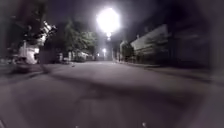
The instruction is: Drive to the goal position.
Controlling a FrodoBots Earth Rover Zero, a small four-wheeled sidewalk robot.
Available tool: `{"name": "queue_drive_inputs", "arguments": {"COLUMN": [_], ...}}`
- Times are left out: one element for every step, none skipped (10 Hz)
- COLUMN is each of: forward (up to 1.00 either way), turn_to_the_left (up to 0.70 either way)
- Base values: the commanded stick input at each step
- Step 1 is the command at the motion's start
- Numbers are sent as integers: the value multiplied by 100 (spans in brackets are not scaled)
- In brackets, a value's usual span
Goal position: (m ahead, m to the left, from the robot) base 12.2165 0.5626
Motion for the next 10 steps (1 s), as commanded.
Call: {"name": "queue_drive_inputs", "arguments": {"forward": [50, 50, 50, 50, 50, 50, 50, 50, 50, 50], "turn_to_the_left": [-50, -50, -50, -46, -1, 0, 0, 0, 0, 0]}}
